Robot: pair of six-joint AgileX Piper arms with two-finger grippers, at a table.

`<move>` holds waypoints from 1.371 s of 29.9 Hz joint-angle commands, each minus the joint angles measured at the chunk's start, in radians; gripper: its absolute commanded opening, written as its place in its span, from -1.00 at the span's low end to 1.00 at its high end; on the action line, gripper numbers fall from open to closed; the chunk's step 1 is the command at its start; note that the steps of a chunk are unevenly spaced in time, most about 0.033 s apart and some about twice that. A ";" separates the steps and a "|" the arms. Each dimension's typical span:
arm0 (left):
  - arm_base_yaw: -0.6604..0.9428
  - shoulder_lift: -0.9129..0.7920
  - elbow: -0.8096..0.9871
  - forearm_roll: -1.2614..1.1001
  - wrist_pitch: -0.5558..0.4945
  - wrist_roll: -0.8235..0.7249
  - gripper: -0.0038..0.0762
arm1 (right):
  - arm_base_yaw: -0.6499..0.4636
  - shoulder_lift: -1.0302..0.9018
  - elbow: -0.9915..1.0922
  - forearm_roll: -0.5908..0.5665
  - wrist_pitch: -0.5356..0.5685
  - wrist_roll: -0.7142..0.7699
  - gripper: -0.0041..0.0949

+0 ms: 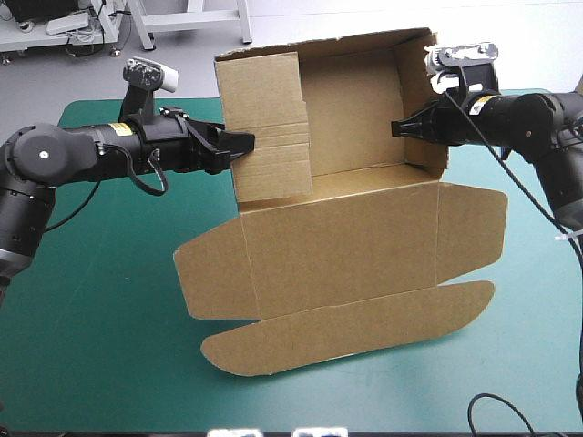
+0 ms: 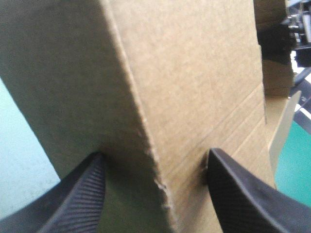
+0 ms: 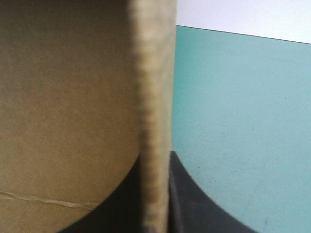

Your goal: Fold the box

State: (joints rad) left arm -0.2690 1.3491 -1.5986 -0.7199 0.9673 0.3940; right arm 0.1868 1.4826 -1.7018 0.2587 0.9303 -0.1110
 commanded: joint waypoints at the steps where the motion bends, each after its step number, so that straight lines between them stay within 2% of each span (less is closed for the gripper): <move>1: -0.035 -0.028 -0.034 0.076 -0.109 -0.135 0.19 | 0.014 -0.031 -0.028 0.027 -0.101 0.029 -0.95; 6: -0.040 -0.026 -0.034 0.282 -0.157 -0.377 0.19 | 0.020 -0.031 -0.028 0.029 -0.122 0.042 -0.95; 9: -0.040 -0.026 -0.034 0.377 -0.157 -0.472 0.19 | 0.020 -0.025 -0.028 0.041 -0.109 0.042 -0.95; 14: -0.074 -0.017 -0.034 0.397 -0.161 -0.482 0.19 | 0.023 -0.014 -0.028 0.170 -0.101 -0.035 -0.95; 18: -0.130 0.007 -0.034 0.402 -0.194 -0.484 0.16 | 0.051 -0.003 -0.030 0.142 -0.110 -0.027 -0.95; 25: -0.195 0.033 -0.034 0.642 -0.122 -0.615 -0.18 | 0.080 0.014 -0.034 0.079 -0.097 0.010 -0.95; 27: -0.197 0.033 -0.034 0.664 -0.120 -0.615 -0.35 | 0.080 0.016 -0.034 0.082 -0.097 0.010 -0.95; 31: -0.197 0.033 -0.034 0.671 -0.139 -0.613 -0.85 | 0.080 0.016 -0.034 0.082 -0.071 0.010 -0.95; 32: -0.197 0.034 -0.034 0.666 -0.145 -0.611 -0.92 | 0.080 0.016 -0.034 0.080 -0.059 0.010 -0.95; 36: -0.197 0.044 -0.034 0.650 -0.147 -0.604 -0.93 | 0.080 0.023 -0.034 0.025 0.007 0.011 -0.95; 41: -0.197 0.100 -0.034 0.596 -0.088 -0.572 -0.93 | 0.080 0.065 -0.034 -0.086 0.121 0.045 -0.95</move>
State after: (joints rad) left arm -0.4534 1.4590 -1.5979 -0.0313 0.9573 -0.2217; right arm 0.2618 1.5532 -1.7082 0.2030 1.0192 -0.0626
